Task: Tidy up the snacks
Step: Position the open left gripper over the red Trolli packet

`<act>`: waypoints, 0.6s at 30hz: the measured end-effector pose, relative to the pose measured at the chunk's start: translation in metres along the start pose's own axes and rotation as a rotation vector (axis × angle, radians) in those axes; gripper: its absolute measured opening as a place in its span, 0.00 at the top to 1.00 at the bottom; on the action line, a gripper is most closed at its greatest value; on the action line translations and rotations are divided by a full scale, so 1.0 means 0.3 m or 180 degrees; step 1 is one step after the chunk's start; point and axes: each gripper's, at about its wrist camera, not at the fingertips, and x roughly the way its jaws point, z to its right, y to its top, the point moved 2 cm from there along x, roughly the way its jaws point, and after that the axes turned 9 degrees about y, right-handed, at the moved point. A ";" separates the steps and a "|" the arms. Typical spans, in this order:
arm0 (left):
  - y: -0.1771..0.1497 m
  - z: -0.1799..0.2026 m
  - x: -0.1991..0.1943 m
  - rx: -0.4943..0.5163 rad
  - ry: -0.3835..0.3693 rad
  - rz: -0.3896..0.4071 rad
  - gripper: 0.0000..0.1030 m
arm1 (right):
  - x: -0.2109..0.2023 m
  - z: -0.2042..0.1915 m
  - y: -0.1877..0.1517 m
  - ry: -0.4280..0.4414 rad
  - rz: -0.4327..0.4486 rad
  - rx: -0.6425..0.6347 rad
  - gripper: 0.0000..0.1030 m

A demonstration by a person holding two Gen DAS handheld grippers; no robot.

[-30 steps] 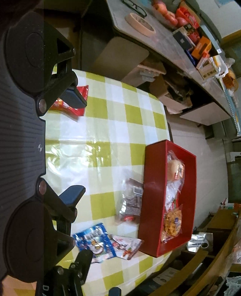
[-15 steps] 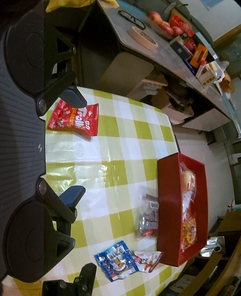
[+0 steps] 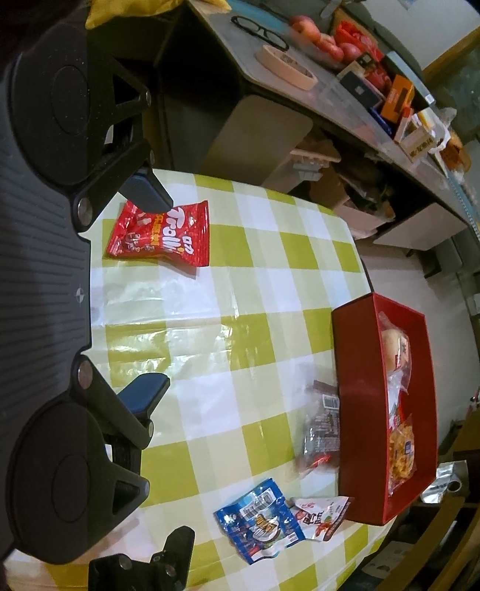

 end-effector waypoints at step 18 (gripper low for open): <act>-0.017 0.037 0.022 0.0112 -0.0425 -0.0218 0.07 | 0.020 0.005 -0.009 0.0000 -0.0109 -0.0040 0.06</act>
